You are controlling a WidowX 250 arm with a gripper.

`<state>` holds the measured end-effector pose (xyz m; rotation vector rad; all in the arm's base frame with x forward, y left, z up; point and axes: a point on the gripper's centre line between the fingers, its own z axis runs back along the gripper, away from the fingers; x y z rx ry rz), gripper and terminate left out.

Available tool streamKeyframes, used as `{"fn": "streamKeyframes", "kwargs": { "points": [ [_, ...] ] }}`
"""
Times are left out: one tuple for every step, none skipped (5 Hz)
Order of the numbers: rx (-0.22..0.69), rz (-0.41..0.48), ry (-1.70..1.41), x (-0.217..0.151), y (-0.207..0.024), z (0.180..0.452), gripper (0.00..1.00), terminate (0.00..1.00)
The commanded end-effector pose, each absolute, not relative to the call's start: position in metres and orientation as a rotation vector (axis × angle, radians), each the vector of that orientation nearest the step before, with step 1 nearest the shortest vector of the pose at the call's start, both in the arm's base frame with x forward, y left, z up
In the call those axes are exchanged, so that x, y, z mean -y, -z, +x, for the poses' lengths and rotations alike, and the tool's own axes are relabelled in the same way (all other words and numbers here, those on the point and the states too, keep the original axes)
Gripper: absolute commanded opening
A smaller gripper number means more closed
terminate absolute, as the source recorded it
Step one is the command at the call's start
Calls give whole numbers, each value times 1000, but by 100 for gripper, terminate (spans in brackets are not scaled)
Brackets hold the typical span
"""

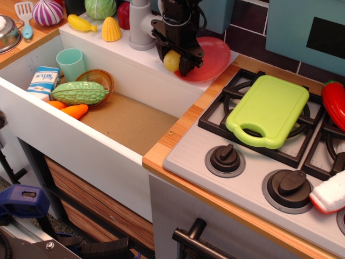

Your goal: Put potato on plate

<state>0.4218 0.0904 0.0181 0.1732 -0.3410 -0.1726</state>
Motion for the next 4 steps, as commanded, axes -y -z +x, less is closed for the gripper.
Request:
{"fn": "streamKeyframes", "kwargs": {
  "points": [
    [412, 176, 223, -97, -42, 435, 100, 0],
    [412, 176, 223, -97, -42, 435, 100, 0],
    [412, 176, 223, -97, -42, 435, 100, 0],
    [412, 176, 223, -97, -42, 435, 100, 100]
  ]
}}
